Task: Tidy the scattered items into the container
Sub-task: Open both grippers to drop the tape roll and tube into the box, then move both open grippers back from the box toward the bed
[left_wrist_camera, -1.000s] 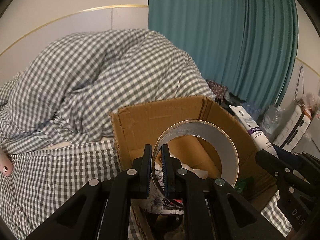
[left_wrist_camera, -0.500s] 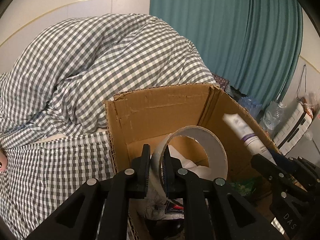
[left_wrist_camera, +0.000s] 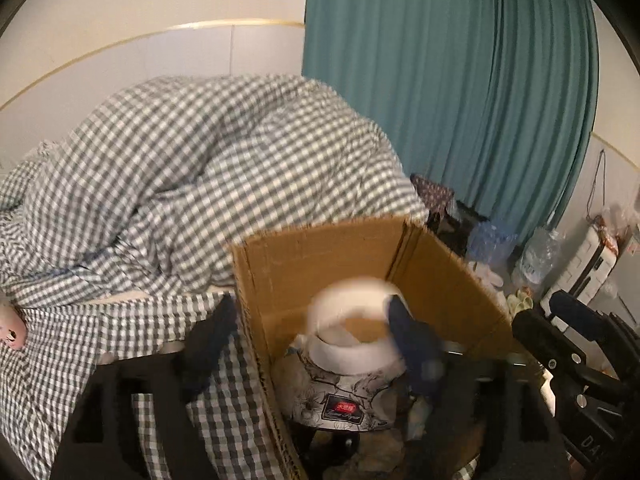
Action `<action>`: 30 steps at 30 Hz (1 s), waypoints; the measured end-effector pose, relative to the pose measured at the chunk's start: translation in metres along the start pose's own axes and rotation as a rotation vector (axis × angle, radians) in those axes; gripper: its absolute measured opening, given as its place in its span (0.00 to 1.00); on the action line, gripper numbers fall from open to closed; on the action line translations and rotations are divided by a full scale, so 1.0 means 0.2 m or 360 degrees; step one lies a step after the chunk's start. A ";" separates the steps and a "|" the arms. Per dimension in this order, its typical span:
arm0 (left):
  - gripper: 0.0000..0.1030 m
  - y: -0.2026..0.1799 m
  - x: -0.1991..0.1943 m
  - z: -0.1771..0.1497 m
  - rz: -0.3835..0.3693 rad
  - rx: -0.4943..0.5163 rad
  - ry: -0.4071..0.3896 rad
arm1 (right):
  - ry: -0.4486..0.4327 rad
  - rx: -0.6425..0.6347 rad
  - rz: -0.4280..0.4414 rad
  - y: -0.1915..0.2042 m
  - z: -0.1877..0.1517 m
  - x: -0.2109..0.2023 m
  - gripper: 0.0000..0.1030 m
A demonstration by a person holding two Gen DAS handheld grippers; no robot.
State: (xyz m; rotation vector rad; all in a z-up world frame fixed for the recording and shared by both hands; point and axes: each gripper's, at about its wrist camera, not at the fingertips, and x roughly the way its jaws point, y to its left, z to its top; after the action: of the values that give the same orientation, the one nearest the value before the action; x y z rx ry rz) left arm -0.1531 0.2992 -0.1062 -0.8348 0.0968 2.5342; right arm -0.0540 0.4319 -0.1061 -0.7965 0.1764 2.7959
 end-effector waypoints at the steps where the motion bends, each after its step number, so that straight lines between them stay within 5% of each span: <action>1: 0.93 0.00 -0.04 0.01 -0.0007 -0.0008 -0.0028 | -0.0017 -0.0002 -0.0001 0.01 0.01 -0.03 0.60; 19: 1.00 0.14 -0.47 0.08 0.0074 -0.0042 -0.0211 | -0.0211 -0.0036 0.0007 0.14 0.12 -0.39 0.65; 30: 1.00 0.34 -0.75 0.05 0.0172 -0.0063 -0.0297 | -0.0295 -0.0064 0.0086 0.31 0.14 -0.59 0.89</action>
State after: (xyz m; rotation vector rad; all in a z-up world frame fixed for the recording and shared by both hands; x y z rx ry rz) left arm -0.0837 0.1793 -0.0174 -0.6184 0.0325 2.7101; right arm 0.0140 0.3543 -0.0173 -0.5439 0.1119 2.9128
